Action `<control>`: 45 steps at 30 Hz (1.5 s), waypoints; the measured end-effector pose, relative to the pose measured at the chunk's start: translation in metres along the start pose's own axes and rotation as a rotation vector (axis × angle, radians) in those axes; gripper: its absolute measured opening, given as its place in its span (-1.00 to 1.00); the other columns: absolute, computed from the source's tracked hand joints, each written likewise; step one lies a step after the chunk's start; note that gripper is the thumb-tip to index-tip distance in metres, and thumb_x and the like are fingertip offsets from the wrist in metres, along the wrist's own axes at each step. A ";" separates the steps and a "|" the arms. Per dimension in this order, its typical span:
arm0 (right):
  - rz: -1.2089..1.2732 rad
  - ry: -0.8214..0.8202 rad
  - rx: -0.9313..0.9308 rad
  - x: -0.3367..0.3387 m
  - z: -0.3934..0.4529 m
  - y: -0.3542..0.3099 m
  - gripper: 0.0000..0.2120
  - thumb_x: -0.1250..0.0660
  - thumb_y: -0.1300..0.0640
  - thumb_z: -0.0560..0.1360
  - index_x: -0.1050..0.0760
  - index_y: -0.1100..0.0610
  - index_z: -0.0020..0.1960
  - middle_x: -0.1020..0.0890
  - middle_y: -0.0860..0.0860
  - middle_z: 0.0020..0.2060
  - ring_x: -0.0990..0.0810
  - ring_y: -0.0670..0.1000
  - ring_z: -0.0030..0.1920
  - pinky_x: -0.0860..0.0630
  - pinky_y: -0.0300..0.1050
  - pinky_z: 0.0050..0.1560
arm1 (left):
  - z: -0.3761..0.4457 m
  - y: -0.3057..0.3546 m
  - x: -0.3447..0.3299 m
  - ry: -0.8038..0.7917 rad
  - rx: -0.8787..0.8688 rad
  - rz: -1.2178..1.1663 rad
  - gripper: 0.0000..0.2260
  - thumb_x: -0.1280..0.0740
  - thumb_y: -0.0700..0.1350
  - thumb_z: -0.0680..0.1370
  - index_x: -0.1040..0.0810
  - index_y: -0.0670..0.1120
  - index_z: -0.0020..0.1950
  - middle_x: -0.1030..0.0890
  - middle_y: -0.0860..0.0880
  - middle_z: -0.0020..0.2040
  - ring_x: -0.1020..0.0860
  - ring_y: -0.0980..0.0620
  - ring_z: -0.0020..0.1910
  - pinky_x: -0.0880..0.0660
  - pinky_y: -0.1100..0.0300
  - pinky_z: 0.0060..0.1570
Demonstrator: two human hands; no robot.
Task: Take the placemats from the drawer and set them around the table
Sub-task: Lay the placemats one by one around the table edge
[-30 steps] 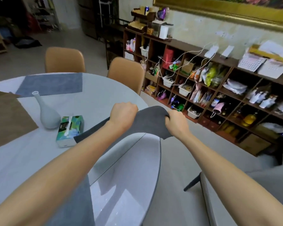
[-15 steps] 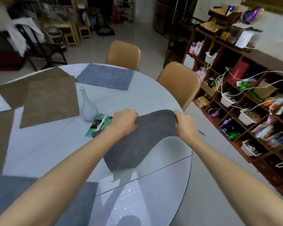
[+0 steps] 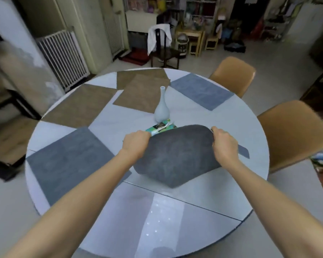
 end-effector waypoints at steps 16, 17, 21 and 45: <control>-0.074 -0.124 0.316 -0.005 -0.092 -0.035 -0.32 -0.13 0.46 0.40 -0.29 0.01 0.44 -0.58 0.15 0.06 -0.59 0.23 -0.10 -0.50 -0.02 -0.16 | -0.126 -0.029 -0.009 0.153 0.060 -0.047 -0.82 -0.31 -0.32 0.44 -0.45 -0.10 -0.03 -0.56 -0.09 -0.09 -0.56 -0.18 -0.10 -0.31 0.11 -0.27; -0.079 -0.137 0.316 -0.008 -0.095 -0.034 -0.31 -0.12 0.47 0.39 -0.28 0.02 0.45 -0.57 0.15 0.05 -0.59 0.23 -0.11 -0.50 -0.02 -0.16 | -0.129 -0.030 -0.015 0.154 0.058 -0.041 -0.84 -0.33 -0.28 0.46 -0.46 -0.10 -0.02 -0.57 -0.08 -0.08 -0.56 -0.17 -0.11 -0.28 0.13 -0.29; -0.031 -0.150 0.327 -0.009 -0.099 -0.034 -0.35 -0.11 0.46 0.40 -0.32 0.03 0.42 -0.54 0.17 0.01 -0.56 0.26 -0.15 -0.53 0.02 -0.14 | -0.138 -0.031 -0.029 0.197 0.067 -0.026 -0.87 -0.36 -0.22 0.48 -0.46 -0.09 -0.03 -0.57 -0.06 -0.11 -0.54 -0.13 -0.14 -0.24 0.13 -0.29; -0.464 -0.582 0.263 -0.145 -0.209 0.019 -0.70 -0.12 0.41 0.52 -0.42 0.24 0.20 -0.60 0.18 0.09 -0.60 0.20 0.10 -0.51 -0.01 0.00 | -0.208 0.037 -0.227 -0.574 -0.047 -0.180 -0.41 -0.21 0.08 0.61 -0.06 -0.01 0.57 -0.01 -0.09 0.59 0.01 -0.22 0.55 -0.03 -0.39 0.39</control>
Point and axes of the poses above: each hand's wrist, its own z-axis towards the middle knuckle, its own x-axis out of the back of the hand, y = z × x, the point moved 5 cm from there along z, towards the middle knuckle
